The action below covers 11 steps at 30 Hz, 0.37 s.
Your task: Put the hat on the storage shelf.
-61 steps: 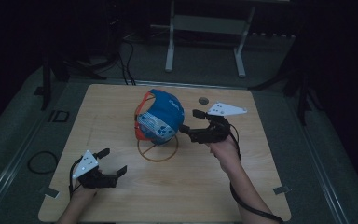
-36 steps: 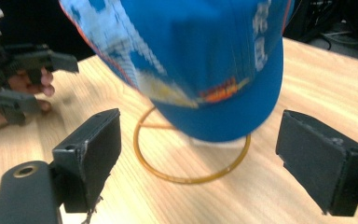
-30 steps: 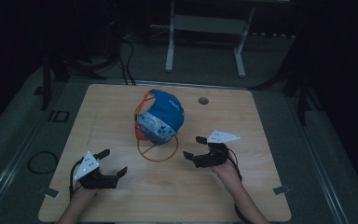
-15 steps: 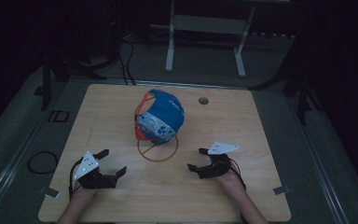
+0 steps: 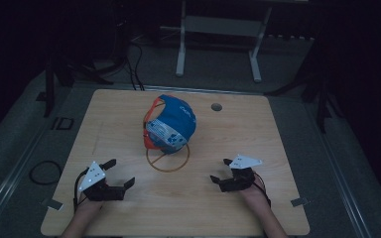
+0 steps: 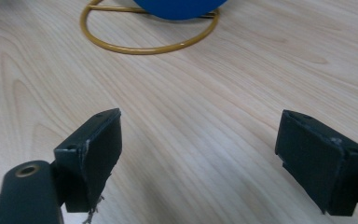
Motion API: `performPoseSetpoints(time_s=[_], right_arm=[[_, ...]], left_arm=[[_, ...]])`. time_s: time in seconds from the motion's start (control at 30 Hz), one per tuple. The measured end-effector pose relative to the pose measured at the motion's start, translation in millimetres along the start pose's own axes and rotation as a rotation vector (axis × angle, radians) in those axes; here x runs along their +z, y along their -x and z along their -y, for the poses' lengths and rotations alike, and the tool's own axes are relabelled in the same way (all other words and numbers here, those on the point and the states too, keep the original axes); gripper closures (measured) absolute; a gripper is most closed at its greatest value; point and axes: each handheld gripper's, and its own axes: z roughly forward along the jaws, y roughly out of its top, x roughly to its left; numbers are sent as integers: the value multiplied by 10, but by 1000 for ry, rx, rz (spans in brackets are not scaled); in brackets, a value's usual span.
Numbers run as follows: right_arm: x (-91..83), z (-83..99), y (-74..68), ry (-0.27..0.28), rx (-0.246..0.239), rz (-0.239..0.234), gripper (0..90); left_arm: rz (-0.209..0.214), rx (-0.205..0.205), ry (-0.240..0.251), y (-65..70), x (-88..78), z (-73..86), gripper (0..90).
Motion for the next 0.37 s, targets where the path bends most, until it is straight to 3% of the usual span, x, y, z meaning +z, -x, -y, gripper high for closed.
performPoseSetpoints(time_s=[0.37], right_arm=[[21, 25, 27, -8, 1, 18, 146]], left_arm=[[1, 5, -7, 11, -2, 11, 22]])
